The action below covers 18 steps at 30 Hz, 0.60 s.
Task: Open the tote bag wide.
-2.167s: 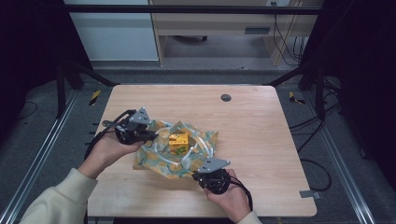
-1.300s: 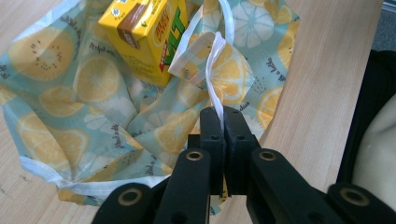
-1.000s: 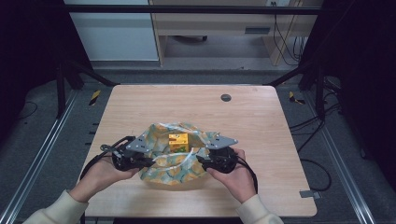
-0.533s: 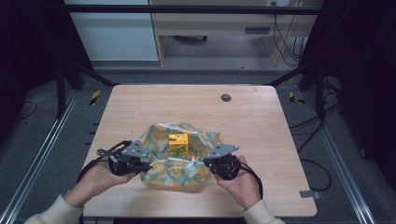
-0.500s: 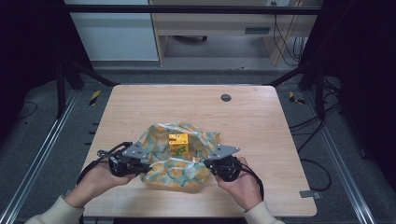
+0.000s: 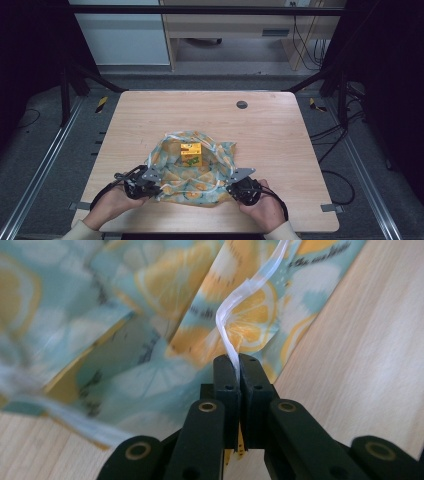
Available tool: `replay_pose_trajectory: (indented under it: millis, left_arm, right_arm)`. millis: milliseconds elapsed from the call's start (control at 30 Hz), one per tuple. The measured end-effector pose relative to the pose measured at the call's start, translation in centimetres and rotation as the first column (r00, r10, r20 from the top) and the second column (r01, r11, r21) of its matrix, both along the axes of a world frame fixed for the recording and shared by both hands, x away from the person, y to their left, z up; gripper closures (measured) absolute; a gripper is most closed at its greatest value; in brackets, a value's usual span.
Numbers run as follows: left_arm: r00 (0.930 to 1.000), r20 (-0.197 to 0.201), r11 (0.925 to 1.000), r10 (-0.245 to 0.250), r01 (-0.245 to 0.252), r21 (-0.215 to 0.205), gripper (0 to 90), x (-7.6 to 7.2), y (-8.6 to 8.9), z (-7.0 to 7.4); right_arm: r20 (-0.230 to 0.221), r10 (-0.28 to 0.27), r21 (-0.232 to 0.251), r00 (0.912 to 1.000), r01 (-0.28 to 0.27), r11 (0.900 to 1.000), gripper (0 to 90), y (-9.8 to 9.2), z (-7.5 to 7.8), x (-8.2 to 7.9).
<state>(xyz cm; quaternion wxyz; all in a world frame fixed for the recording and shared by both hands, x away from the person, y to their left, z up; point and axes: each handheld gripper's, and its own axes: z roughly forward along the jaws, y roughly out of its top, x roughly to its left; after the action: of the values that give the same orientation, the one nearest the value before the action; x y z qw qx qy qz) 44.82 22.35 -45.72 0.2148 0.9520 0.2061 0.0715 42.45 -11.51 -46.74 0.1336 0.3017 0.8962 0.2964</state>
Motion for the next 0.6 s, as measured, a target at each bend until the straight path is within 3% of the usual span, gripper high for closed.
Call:
replay_pose_trajectory:
  millis: [133,200,300,367,533,600]
  left_arm:
    - [1.0,-0.005,0.9997,0.005,-0.005,-0.023,86.6,0.0,0.3,-0.2]
    - [0.9999,0.007,0.9992,0.013,-0.013,-0.037,83.3,-0.1,0.4,-0.2]
    - [0.9991,0.034,0.9979,0.026,-0.024,-0.06,72.0,-0.3,0.4,0.1]
    - [0.9979,0.057,0.9972,0.031,-0.027,-0.07,66.3,-0.5,0.4,0.7]
    - [0.991,0.124,0.9927,0.05,-0.036,-0.115,48.3,-0.9,0.0,3.0]
    - [0.9901,0.13,0.9916,0.051,-0.035,-0.124,46.6,-1.0,-0.2,3.3]
  right_arm:
    - [-0.011,-0.002,0.0,0.9999,0.002,1.0,90.0,-0.2,-0.1,-0.1]
    - [0.003,0.007,0.031,1.0,-0.007,0.999,88.9,-0.1,0.3,-0.2]
    - [0.018,0.005,0.061,0.9998,-0.006,0.998,76.6,-0.2,1.1,-0.1]
    - [0.039,0.003,0.077,0.9992,-0.006,0.997,73.1,-0.2,2.0,0.1]
    - [0.104,-0.012,0.096,0.9945,0.002,0.995,53.4,0.1,5.0,1.3]
    - [0.109,-0.018,0.095,0.9939,0.007,0.995,52.2,0.3,5.4,1.7]
